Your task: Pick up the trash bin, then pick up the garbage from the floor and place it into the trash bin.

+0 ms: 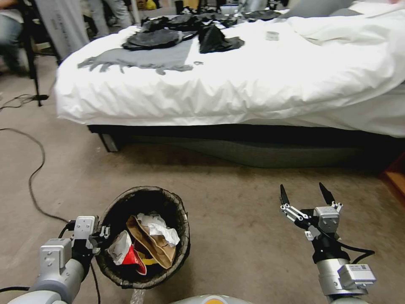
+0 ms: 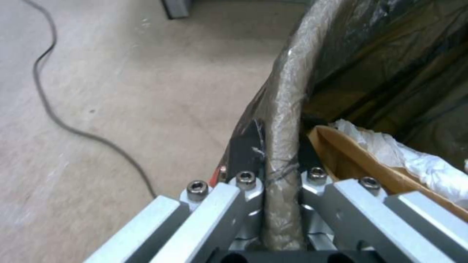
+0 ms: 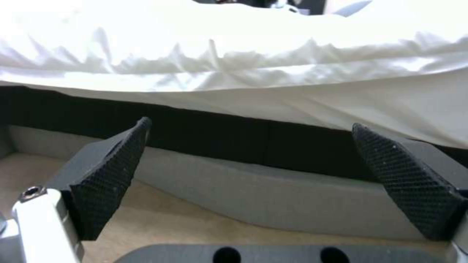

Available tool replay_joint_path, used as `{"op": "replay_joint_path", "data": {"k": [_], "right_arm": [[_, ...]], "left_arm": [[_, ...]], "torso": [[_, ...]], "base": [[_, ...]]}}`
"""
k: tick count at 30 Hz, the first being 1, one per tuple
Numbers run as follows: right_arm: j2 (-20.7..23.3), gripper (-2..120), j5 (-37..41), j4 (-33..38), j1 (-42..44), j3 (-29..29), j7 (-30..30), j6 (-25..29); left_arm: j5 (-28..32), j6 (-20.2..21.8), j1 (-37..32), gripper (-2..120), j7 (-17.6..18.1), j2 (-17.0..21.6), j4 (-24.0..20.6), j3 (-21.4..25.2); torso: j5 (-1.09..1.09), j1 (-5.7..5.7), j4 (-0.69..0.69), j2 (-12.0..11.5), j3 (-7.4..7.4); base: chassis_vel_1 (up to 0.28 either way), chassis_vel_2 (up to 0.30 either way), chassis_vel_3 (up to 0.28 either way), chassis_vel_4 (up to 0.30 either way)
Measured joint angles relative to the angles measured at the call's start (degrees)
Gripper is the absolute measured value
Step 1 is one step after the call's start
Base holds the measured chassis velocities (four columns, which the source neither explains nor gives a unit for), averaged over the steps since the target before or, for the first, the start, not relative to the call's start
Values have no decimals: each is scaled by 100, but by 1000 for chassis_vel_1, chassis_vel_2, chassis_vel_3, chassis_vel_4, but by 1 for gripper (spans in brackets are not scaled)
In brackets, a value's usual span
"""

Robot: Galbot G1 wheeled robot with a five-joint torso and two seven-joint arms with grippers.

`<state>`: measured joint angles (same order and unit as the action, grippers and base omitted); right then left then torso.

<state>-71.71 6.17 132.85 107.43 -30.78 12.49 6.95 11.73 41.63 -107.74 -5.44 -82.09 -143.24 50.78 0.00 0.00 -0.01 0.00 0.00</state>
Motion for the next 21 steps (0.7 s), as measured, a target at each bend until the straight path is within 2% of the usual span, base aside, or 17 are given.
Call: {"op": "replay_joint_path", "data": {"k": [21], "right_arm": [[2, 100, 46, -37, -146, 117, -23, -212]], "left_arm": [[18, -14, -9, 1, -1, -19, 0, 7]], "torso": [[0, 0, 1, 0, 0]], "base": [[94, 101, 96, 101]]}}
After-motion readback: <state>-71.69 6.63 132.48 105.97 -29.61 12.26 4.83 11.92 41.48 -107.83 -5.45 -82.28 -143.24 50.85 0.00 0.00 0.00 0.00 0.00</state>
